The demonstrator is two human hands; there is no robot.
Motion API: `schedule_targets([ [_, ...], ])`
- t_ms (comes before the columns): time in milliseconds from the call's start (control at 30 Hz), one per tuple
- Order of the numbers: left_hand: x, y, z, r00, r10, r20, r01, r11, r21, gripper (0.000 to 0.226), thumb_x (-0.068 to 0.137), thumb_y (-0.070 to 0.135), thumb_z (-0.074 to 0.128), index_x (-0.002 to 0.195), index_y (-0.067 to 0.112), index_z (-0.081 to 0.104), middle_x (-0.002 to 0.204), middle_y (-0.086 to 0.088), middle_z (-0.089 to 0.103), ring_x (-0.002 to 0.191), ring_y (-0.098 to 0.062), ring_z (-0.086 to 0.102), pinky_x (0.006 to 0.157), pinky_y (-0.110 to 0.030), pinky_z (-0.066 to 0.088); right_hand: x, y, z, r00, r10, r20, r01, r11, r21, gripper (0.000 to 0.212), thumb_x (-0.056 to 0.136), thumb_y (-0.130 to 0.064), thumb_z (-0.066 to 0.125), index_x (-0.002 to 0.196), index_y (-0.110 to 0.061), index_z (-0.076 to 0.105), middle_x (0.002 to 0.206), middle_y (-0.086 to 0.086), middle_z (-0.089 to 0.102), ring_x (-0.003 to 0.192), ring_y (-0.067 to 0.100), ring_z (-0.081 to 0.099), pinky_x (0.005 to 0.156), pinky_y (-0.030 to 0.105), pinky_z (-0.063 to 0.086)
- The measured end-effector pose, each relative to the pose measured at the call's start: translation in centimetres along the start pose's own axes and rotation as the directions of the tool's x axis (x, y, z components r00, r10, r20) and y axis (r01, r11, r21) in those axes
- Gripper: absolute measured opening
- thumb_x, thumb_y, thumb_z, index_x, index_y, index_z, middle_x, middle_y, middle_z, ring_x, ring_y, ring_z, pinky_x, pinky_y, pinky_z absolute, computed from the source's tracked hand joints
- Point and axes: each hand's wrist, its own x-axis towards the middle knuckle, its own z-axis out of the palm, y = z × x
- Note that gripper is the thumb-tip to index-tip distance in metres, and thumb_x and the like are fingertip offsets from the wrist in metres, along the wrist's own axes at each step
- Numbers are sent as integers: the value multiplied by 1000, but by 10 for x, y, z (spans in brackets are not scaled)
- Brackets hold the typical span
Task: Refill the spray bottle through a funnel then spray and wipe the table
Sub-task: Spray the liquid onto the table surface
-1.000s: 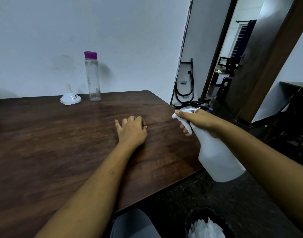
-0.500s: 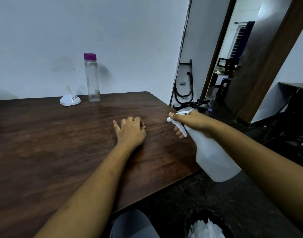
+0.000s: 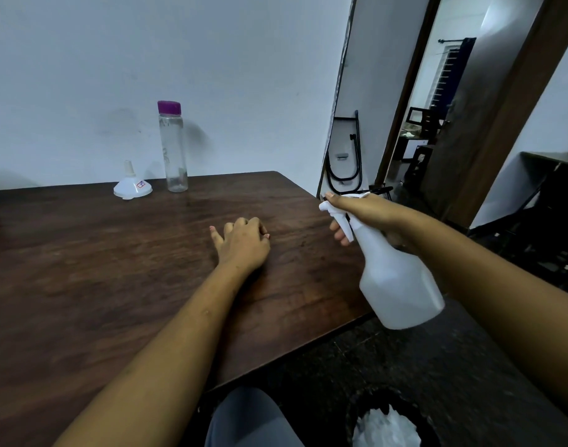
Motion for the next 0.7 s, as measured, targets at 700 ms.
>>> schedule_targets([
  [700,-19,16,-9,1000,-2,9,2,999,-45,19,93,33,46,105,23,57,127,-5,49,130,-28,33,113,-57,-3,5,5,20,999,-40,-30,33,977,-210,45,94,-49,48,117,-14,65,71,4,52,59,13,53,53,24,49],
])
